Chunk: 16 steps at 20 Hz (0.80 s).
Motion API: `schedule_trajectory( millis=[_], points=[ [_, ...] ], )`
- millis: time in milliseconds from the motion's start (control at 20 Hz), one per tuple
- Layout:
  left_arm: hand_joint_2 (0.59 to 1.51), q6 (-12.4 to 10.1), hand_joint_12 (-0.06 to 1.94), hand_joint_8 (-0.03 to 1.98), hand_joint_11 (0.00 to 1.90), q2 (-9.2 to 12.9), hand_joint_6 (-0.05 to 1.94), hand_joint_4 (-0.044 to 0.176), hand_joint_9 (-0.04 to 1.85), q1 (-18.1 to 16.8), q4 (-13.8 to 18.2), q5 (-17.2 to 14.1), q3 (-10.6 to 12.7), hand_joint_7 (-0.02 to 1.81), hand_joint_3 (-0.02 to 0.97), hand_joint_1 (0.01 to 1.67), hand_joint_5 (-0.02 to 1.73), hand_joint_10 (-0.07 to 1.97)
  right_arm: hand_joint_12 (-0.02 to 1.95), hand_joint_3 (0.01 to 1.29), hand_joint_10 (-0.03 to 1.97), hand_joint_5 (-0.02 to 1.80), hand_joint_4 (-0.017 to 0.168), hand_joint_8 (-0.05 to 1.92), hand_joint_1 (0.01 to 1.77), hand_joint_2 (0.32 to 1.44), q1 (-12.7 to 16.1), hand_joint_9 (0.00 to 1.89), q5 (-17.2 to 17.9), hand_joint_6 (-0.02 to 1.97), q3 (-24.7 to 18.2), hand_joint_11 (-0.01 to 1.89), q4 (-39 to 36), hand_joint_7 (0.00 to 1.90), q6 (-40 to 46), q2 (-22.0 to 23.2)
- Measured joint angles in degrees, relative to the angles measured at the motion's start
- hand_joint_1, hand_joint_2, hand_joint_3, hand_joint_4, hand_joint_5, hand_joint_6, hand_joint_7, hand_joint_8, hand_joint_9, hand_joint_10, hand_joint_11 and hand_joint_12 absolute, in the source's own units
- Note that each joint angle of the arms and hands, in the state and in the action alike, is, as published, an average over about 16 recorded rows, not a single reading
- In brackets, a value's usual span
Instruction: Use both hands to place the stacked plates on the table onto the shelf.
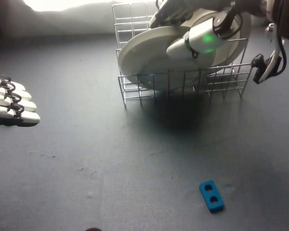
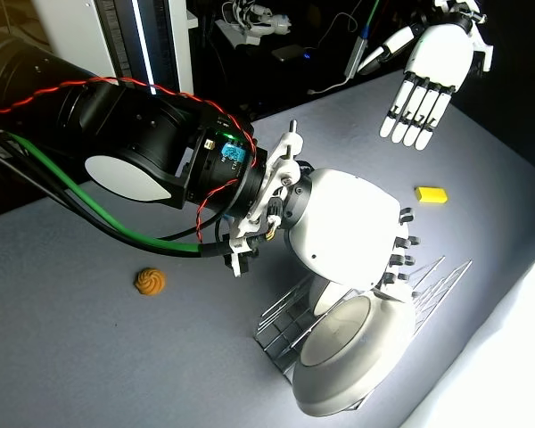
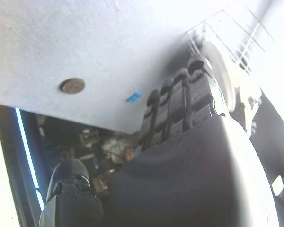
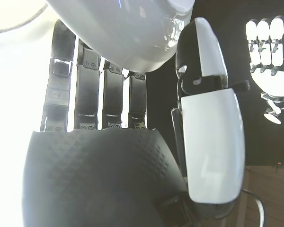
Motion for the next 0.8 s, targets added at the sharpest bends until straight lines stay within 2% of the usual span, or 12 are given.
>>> schedule_trajectory(
  millis=[450,800],
  points=[
    [1.028,0.01,0.02,0.0,0.02,0.0,0.0,0.007,0.02,-0.01,0.05,0.0,0.0,0.01,0.021,0.01,0.02,-0.06,1.15,0.01,0.02,0.71,-0.001,0.02,0.99,1.05,2.32,0.77,-0.58,0.04,-1.4,0.3,-0.56,0.76,-2.06,2.53],
    [1.027,0.01,0.02,0.0,0.02,0.0,0.0,0.007,0.02,-0.01,0.06,-0.01,0.0,0.01,0.02,0.01,0.02,-0.06,1.15,0.01,0.02,0.7,-0.001,0.02,0.98,1.05,2.58,0.77,0.48,0.04,-5.32,0.29,-2.74,0.76,-5.15,7.41]
  ],
)
